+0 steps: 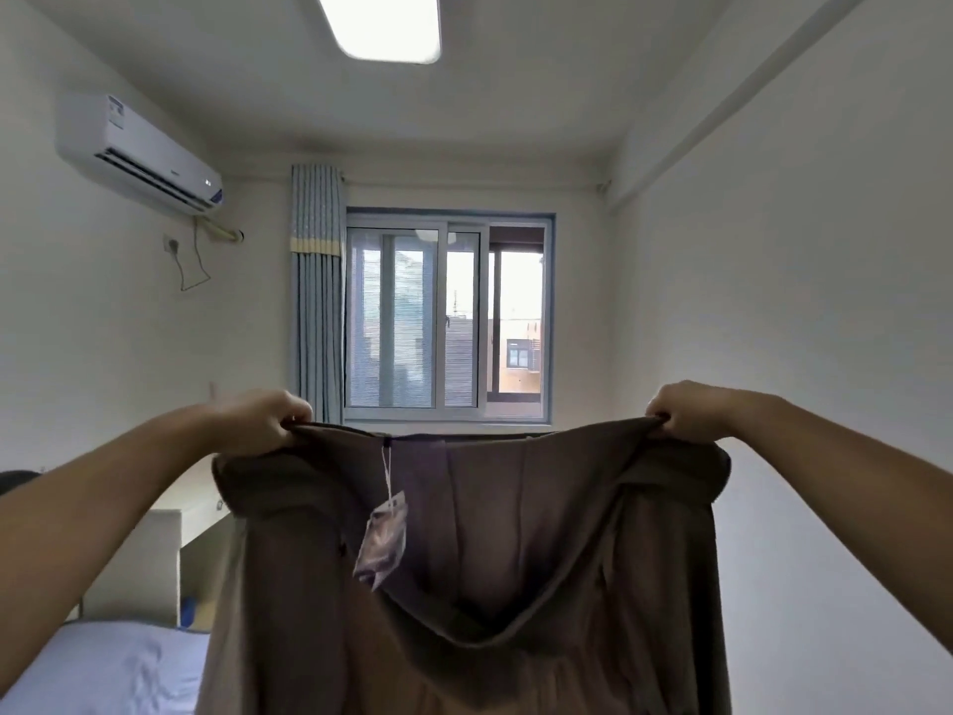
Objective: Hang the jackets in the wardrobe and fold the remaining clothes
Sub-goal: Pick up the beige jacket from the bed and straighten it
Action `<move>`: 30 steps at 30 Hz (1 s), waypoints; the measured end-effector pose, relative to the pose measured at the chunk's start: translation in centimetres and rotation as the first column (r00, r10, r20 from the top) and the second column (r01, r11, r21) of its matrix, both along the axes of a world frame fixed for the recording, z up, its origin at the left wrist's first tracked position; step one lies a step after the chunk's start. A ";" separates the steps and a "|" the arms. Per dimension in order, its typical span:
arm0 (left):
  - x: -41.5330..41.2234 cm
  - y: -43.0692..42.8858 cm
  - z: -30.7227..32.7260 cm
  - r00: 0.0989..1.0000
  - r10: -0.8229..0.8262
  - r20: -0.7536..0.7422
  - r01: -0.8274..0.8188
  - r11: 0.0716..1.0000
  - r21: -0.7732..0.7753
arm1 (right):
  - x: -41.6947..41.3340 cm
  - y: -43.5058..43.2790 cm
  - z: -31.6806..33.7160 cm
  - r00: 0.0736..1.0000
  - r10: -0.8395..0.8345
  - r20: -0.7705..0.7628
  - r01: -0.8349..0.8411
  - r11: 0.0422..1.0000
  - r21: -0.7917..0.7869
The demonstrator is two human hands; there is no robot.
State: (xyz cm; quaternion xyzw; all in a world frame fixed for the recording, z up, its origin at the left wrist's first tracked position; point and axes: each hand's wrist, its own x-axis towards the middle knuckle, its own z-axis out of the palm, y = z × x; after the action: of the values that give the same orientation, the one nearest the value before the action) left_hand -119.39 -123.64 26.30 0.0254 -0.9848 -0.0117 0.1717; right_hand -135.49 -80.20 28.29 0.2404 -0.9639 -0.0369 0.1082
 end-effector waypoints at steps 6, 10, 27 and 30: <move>0.0 1.5 -1.0 0.968 -0.014 -0.252 0.041 0.994 0.100 | 1.3 -2.2 -0.4 0.949 -0.090 -0.302 0.033 0.982 -0.188; 0.5 5.1 0.0 0.938 -0.209 -0.278 0.303 0.882 0.362 | 3.2 -4.6 0.8 0.946 0.256 -0.199 -0.322 0.668 -0.671; 1.2 16.7 0.3 0.776 -0.517 -0.362 0.601 0.431 0.674 | 8.7 -9.3 3.7 0.694 0.689 -0.209 -0.656 0.484 -0.580; 0.6 17.0 0.3 0.823 -0.438 -0.363 0.562 0.530 0.635 | 9.4 -8.3 3.7 0.731 0.666 -0.150 -0.615 0.547 -0.568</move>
State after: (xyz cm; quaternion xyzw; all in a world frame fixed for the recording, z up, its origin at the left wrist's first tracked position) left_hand -118.78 -106.69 26.57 -0.1942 -0.8467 -0.4464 0.2147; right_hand -126.06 -88.48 31.97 0.5311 -0.7750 0.3118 0.1419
